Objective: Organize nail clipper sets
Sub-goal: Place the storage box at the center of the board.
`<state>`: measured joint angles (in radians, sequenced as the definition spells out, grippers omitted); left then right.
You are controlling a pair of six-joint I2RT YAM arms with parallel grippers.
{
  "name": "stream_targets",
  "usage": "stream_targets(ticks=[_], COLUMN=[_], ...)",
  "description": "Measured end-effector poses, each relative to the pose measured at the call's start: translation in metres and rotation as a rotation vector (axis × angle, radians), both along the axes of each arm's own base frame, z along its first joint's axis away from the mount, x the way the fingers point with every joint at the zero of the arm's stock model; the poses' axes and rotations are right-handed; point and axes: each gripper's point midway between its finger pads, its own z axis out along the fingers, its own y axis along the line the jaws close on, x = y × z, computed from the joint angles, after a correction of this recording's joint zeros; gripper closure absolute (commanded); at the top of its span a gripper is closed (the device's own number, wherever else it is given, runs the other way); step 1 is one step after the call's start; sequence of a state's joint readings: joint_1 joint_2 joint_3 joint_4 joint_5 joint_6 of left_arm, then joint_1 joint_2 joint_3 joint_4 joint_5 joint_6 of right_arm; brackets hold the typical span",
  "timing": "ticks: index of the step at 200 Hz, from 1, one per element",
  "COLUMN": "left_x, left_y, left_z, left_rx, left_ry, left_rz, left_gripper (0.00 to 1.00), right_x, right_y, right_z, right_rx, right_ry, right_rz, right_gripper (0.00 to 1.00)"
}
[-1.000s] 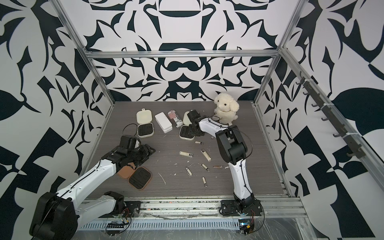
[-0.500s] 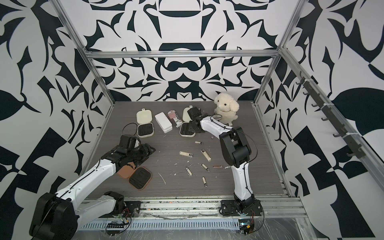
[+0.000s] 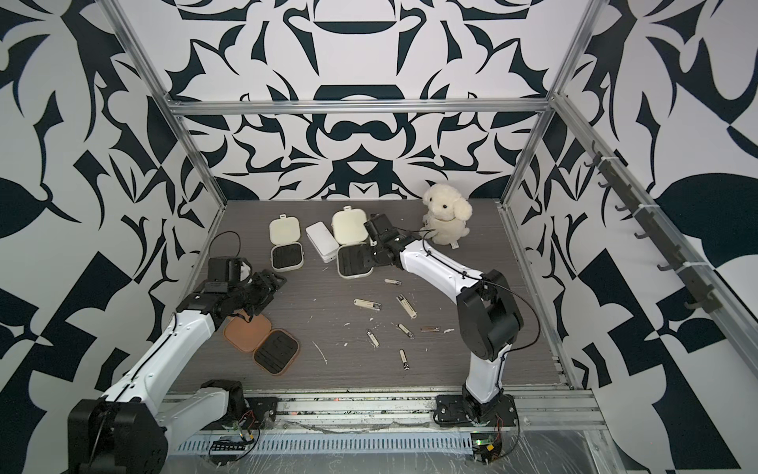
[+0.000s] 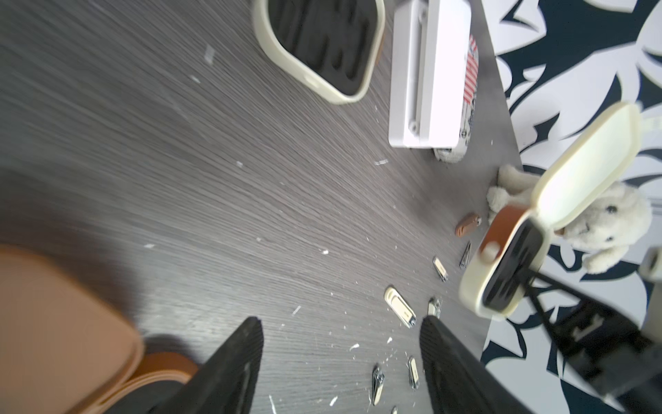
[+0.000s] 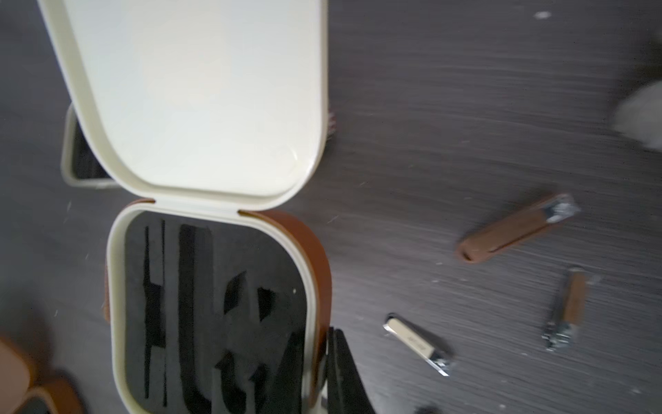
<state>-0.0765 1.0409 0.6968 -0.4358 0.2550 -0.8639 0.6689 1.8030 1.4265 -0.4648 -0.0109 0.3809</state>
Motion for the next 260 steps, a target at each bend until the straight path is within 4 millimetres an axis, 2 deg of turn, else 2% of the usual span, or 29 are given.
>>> stream_targets(ticks=[28, 44, 60, 81, 105, 108, 131, 137, 161, 182, 200, 213, 221, 238, 249, 260], left_x=[-0.006, -0.01, -0.014, -0.023, -0.031, -0.031, -0.034, -0.035, -0.039, -0.041, -0.043, -0.043, -0.043, -0.042, -0.043, -0.043], left_y=[0.008, 0.008, 0.007, 0.006, 0.005, 0.005, 0.001, 0.0, -0.012, -0.027, -0.039, -0.045, -0.049, -0.054, -0.057, -0.058], left_z=[0.008, 0.011, 0.009, -0.003, -0.013, -0.014, -0.018, -0.019, -0.023, -0.028, -0.032, -0.035, -0.036, -0.042, -0.046, -0.05], left_rx=[0.003, -0.002, -0.006, -0.014, -0.023, -0.025, -0.035, -0.036, -0.04, -0.038, -0.033, -0.032, -0.031, -0.033, -0.033, -0.032], left_ry=[-0.016, -0.024, -0.026, 0.004, 0.039, 0.041, 0.049, 0.052, 0.068, 0.081, 0.091, 0.097, 0.099, 0.105, 0.116, 0.125], left_rz=[0.023, 0.02, 0.019, 0.016, 0.012, 0.011, 0.002, -0.001, -0.04, -0.086, -0.118, -0.13, -0.137, -0.145, -0.148, -0.15], left_gripper=[0.24, 0.25, 0.25, 0.26, 0.28, 0.28, 0.28, 0.28, 0.29, 0.3, 0.3, 0.3, 0.3, 0.3, 0.3, 0.3], right_x=[-0.056, -0.077, -0.088, -0.098, -0.106, -0.106, -0.106, -0.106, -0.105, -0.099, -0.095, -0.091, -0.088, -0.08, -0.079, -0.083], right_y=[0.044, 0.056, 0.062, 0.066, 0.065, 0.065, 0.066, 0.066, 0.063, 0.058, 0.041, 0.015, -0.007, -0.066, -0.105, -0.134], right_z=[-0.02, -0.035, -0.053, -0.08, -0.104, -0.105, -0.106, -0.106, -0.096, -0.07, -0.04, -0.023, -0.018, -0.021, -0.032, -0.045], right_rx=[-0.015, -0.027, -0.044, -0.073, -0.103, -0.105, -0.105, -0.104, -0.108, -0.103, -0.092, -0.086, -0.092, -0.11, -0.143, -0.178], right_ry=[0.058, 0.097, 0.138, 0.194, 0.245, 0.247, 0.25, 0.25, 0.226, 0.164, 0.093, 0.061, 0.054, 0.072, 0.102, 0.142], right_rz=[0.198, 0.259, 0.288, 0.312, 0.321, 0.321, 0.324, 0.319, 0.32, 0.297, 0.248, 0.182, 0.124, -0.031, -0.131, -0.201], right_gripper=[1.0, 1.0, 1.0, 1.0, 1.0, 0.96, 0.66, 0.6, 0.57, 0.51, 0.47, 0.45, 0.43, 0.39, 0.38, 0.37])
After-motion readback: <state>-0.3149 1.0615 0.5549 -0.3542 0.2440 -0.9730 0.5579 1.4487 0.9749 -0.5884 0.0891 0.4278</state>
